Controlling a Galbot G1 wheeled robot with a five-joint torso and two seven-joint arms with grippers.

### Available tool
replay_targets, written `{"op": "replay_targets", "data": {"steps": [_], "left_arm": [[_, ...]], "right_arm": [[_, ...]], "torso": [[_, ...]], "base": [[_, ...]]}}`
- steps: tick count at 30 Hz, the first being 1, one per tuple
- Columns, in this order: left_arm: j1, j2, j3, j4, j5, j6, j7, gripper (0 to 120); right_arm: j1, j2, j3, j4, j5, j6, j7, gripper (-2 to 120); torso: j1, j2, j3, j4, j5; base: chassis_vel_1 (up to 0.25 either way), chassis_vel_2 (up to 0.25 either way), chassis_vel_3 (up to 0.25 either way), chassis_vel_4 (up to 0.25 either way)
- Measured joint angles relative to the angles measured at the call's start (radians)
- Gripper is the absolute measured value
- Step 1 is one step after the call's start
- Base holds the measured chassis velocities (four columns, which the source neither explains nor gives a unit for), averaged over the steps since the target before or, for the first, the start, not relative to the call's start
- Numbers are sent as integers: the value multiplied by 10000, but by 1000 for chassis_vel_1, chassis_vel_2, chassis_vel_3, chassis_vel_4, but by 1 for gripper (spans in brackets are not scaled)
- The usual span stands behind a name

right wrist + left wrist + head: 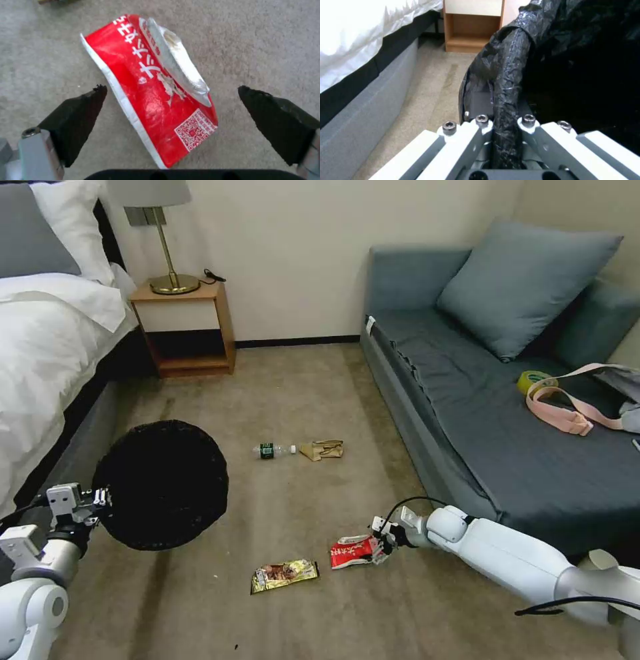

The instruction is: Pick up the trash bin, then pick up the garbage on the floor and place it into the trash bin.

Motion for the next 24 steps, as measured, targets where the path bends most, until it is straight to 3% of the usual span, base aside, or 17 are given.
{"op": "replay_targets", "data": {"steps": [13,21,24], "left_arm": [[-105,-17,54,213,57,-17,-1,1],[-127,-3,82,252,77,-23,13,1],[-140,-18,108,254,103,-24,20,1]], "right_arm": [[101,1193,185,-1848,-815,630,-487,100],[-35,1488,414,-2273,-1180,821,-731,74],[-156,1506,551,-2284,-1283,837,-740,59]], "torso": [[0,1,0,0,-1],[0,1,0,0,0],[0,1,-1,0,0]], "base": [[0,0,0,0],[0,0,0,0],[0,0,0,0]]}}
